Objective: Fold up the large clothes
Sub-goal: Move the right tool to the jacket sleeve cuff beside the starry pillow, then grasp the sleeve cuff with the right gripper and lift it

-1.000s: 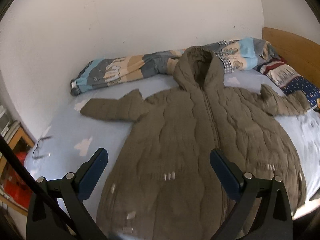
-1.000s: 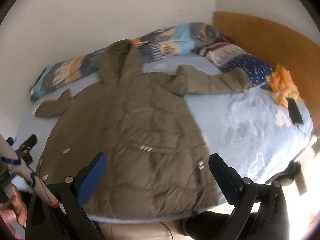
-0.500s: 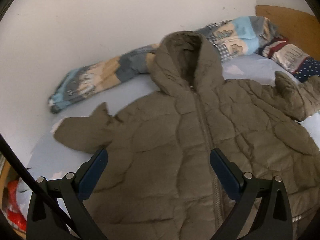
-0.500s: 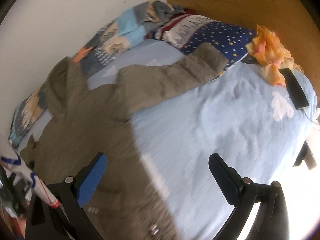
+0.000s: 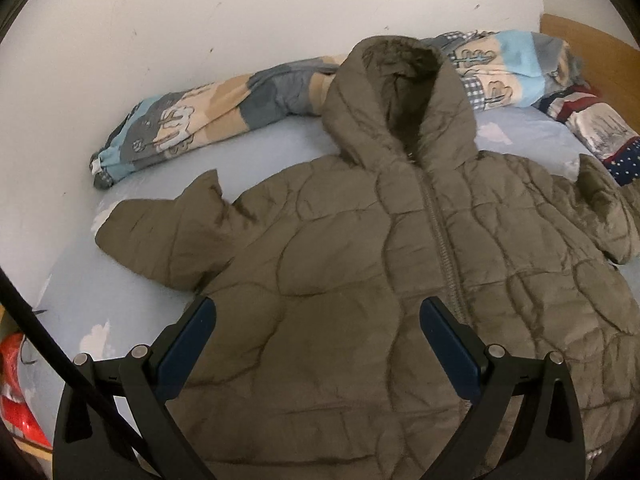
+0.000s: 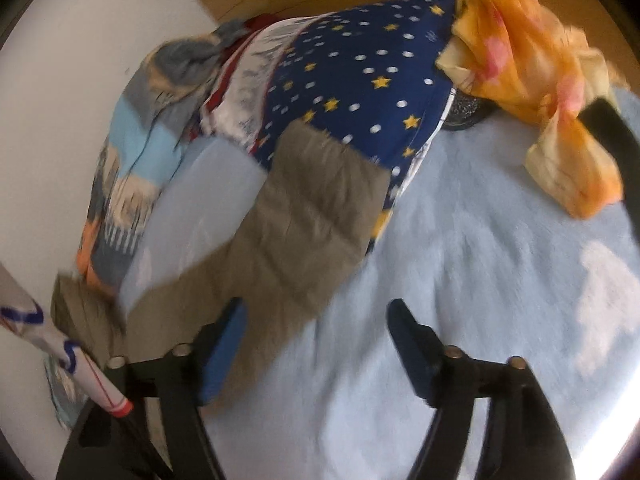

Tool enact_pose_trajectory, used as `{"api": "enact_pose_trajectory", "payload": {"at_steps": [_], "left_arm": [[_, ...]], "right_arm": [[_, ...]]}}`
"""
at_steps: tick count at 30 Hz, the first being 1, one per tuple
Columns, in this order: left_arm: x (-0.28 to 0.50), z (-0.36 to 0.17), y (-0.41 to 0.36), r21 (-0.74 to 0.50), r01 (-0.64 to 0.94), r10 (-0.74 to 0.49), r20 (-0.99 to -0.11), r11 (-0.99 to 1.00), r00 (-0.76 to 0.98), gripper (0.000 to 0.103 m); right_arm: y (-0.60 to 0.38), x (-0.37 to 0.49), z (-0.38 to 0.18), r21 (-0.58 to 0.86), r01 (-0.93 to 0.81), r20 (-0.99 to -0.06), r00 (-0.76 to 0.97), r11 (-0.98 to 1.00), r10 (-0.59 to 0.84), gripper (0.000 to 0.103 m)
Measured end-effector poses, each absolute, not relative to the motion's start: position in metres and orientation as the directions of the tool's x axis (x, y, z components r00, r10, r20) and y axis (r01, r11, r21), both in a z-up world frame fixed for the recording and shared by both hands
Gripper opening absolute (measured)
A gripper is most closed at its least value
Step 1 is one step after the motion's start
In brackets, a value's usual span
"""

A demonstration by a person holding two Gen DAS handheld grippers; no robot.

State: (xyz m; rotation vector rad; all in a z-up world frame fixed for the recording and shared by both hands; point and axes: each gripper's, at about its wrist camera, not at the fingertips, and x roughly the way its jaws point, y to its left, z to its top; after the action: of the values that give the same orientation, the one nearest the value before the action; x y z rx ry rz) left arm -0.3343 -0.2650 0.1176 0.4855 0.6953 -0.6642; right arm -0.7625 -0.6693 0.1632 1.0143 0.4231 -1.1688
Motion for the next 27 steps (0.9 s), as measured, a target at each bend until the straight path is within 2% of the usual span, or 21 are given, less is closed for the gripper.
{"api": "enact_pose_trajectory", "payload": {"at_steps": [3,7,13,14,15,16,18,27], "left_arm": [[-0.33,0.114,-0.266,0.187,0.694,-0.379,-0.725,0.696,0.575,0.102],[-0.33,0.109,-0.268,0.203,0.699,-0.374,-0.726,0.685,0.578,0.102],[-0.334,0.103,-0.275,0.225,0.716,-0.372,-0.73,0.661,0.573,0.102],[-0.335,0.102,-0.276,0.23,0.717,-0.371,-0.729,0.658,0.575,0.102],[-0.335,0.102,-0.276,0.234,0.717,-0.369,-0.73,0.657,0.576,0.102],[-0.335,0.102,-0.277,0.233,0.717,-0.369,-0.73,0.657,0.575,0.102],[-0.335,0.103,-0.276,0.23,0.716,-0.37,-0.73,0.659,0.575,0.102],[-0.335,0.117,-0.262,0.205,0.702,-0.393,-0.706,0.682,0.589,0.102]], "right_arm": [[-0.696,-0.766,0.151,0.44,0.898,-0.732,0.363,0.005,-0.576,0.069],[-0.724,-0.772,0.138,0.455,0.89,-0.726,0.353,-0.027,-0.591,0.054],[-0.755,-0.772,0.121,0.453,0.892,-0.721,0.359,-0.011,-0.593,0.053],[-0.759,-0.769,0.116,0.456,0.89,-0.726,0.37,-0.002,-0.58,0.048],[-0.76,-0.768,0.114,0.461,0.887,-0.721,0.382,0.01,-0.578,0.037],[-0.758,-0.767,0.114,0.454,0.891,-0.715,0.377,0.019,-0.589,0.03],[-0.749,-0.765,0.119,0.436,0.899,-0.694,0.358,0.031,-0.625,0.021],[-0.695,-0.76,0.195,0.407,0.909,-0.609,0.341,0.087,-0.716,0.017]]}}
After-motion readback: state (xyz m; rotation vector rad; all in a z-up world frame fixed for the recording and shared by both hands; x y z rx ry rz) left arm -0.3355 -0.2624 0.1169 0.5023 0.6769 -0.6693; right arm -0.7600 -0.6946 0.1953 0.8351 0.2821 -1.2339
